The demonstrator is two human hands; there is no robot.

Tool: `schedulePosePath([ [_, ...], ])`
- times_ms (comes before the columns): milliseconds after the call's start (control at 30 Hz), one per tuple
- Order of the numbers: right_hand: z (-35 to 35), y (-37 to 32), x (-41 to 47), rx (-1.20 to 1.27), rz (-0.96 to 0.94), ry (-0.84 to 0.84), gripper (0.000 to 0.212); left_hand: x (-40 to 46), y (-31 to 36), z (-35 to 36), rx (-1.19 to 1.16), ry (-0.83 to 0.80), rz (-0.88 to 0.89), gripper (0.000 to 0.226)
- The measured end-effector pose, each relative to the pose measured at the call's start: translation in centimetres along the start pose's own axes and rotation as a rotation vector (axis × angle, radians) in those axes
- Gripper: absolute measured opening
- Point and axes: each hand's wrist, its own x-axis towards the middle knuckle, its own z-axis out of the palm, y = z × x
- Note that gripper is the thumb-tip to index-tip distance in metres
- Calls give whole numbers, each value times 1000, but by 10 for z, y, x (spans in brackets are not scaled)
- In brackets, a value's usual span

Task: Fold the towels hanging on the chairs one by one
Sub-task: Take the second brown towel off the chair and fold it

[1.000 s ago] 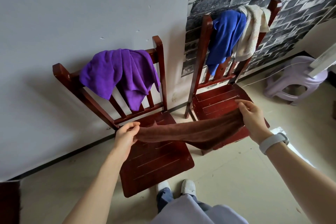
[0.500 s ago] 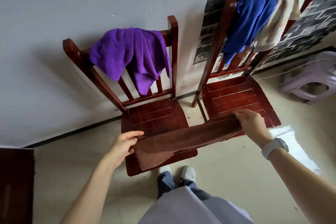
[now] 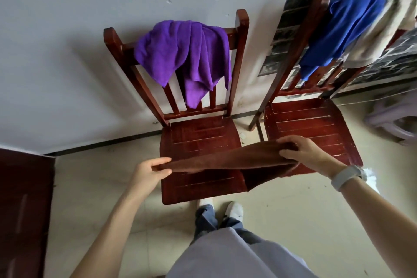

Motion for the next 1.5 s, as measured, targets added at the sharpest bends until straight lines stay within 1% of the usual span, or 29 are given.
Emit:
schedulePosePath([
  [33,2,-1,0,-143,4,-51,32,1,-5,-1,91,6,12,36],
  [100,10,0,1,-404,7,-106,43,0,-12,1,265,28,32,31],
  [133,16,1,0,-502,0,-123,43,-2,-15,3,325,40,39,25],
  [200,28,5,-4,-590,-24,-174,37,-8,-18,8,388,47,65,13],
  [233,33,9,-7,-600,-28,-216,35,-14,-19,9,391,50,86,6],
  [267,38,13,-10,-607,-16,-264,36,-18,-24,11,369,48,115,6],
  [300,42,17,-13,-621,-6,-310,38,-23,-29,12,324,34,132,15],
  [367,48,29,-18,-669,2,-375,34,-32,-38,15,196,-3,106,20],
  [400,50,35,-20,-689,-15,-386,30,-37,-41,17,138,-16,83,18],
  [433,51,39,-21,-697,-30,-384,29,-42,-44,20,105,7,78,16],
  [500,53,41,-22,-683,-71,-334,26,-47,-49,26,63,127,92,11],
  [600,55,38,-19,-600,-104,-146,14,-50,-49,31,39,275,97,5],
  [667,57,38,-11,-579,-102,1,15,-44,-50,31,31,339,96,3],
  [733,61,36,3,-561,-106,98,18,-29,-51,28,15,385,75,5],
  [800,66,31,22,-521,-120,143,20,-9,-53,26,9,415,37,12],
  [900,76,18,58,-490,-101,213,23,30,-57,21,-2,417,9,18],
  [1033,92,6,140,-494,-73,240,26,110,-63,16,19,417,10,21],
  [1100,99,3,186,-416,-38,273,33,152,-63,17,-6,429,1,26],
  [1200,114,8,231,-321,-23,394,43,200,-74,26,-93,470,-96,34],
  [1233,123,16,238,-307,-9,399,44,210,-85,33,-91,468,-130,35],
  [1300,146,42,238,-263,78,351,44,216,-112,55,-24,415,-191,33],
  [1400,183,95,220,-177,282,220,41,196,-161,95,49,277,-304,30],
  [1500,212,147,193,-83,468,159,40,167,-203,128,74,221,-491,31],
])
